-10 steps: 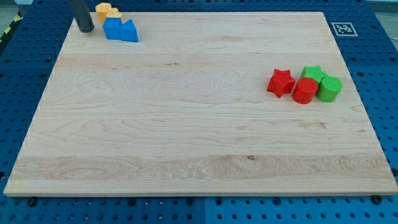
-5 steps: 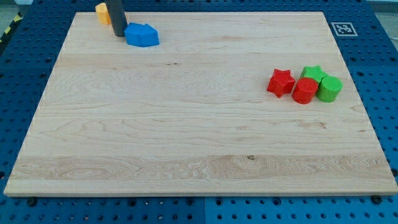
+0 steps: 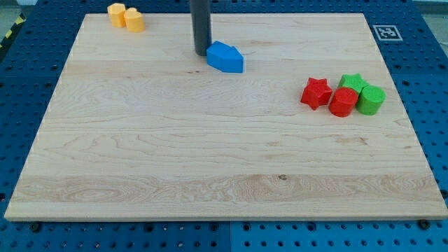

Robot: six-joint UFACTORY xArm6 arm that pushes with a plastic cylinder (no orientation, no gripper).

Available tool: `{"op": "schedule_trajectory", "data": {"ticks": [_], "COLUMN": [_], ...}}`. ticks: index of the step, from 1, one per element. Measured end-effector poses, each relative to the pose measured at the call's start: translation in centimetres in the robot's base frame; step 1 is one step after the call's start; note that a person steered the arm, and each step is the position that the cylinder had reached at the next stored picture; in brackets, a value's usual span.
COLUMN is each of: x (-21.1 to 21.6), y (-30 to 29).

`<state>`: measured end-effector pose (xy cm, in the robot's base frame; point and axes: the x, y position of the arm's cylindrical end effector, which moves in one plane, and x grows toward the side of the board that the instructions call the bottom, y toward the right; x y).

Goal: Push blue cube and blue triangle to the group of blocks

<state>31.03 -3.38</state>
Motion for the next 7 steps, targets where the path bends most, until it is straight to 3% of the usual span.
{"op": "schedule_trajectory", "data": {"ticks": [4,7], "x": [6.6,7.5], "y": [7.2,13.9]}}
